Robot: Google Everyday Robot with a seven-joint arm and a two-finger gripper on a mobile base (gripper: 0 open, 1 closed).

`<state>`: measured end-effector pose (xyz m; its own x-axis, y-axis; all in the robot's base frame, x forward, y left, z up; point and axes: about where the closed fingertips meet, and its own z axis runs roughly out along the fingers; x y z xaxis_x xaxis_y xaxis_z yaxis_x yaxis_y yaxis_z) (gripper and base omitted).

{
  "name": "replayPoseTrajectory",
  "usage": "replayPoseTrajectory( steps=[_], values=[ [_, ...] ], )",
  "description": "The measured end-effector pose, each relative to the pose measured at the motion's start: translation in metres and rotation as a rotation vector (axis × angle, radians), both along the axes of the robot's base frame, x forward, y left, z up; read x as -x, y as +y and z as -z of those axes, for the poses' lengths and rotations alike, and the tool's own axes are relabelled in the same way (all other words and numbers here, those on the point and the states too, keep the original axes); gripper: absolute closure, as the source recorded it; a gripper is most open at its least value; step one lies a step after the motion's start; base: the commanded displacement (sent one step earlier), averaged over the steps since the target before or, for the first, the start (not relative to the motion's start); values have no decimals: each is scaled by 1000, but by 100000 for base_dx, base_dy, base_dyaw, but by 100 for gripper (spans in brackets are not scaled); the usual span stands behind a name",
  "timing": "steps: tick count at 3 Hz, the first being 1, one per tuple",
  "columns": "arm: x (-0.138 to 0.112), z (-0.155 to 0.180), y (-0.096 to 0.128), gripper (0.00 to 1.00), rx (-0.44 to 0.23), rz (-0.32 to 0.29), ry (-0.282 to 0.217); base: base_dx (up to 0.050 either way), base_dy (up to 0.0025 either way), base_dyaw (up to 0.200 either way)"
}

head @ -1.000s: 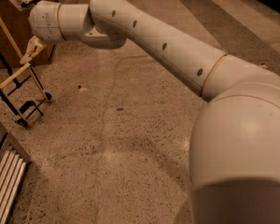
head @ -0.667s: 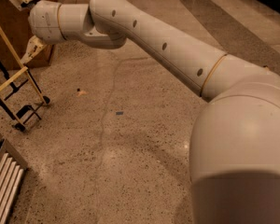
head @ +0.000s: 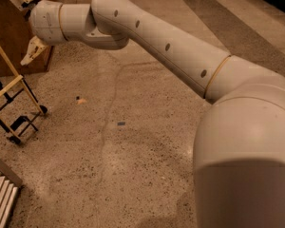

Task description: Pick orange can from top drawer and place on counter

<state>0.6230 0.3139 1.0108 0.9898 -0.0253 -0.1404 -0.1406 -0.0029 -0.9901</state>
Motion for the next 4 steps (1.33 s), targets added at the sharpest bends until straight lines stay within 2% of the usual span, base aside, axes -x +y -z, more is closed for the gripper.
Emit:
replayPoseTrajectory(
  steps=[4],
  values=[
    [0, 0, 0, 0, 0, 0, 0, 4888, -1, 8]
  ],
)
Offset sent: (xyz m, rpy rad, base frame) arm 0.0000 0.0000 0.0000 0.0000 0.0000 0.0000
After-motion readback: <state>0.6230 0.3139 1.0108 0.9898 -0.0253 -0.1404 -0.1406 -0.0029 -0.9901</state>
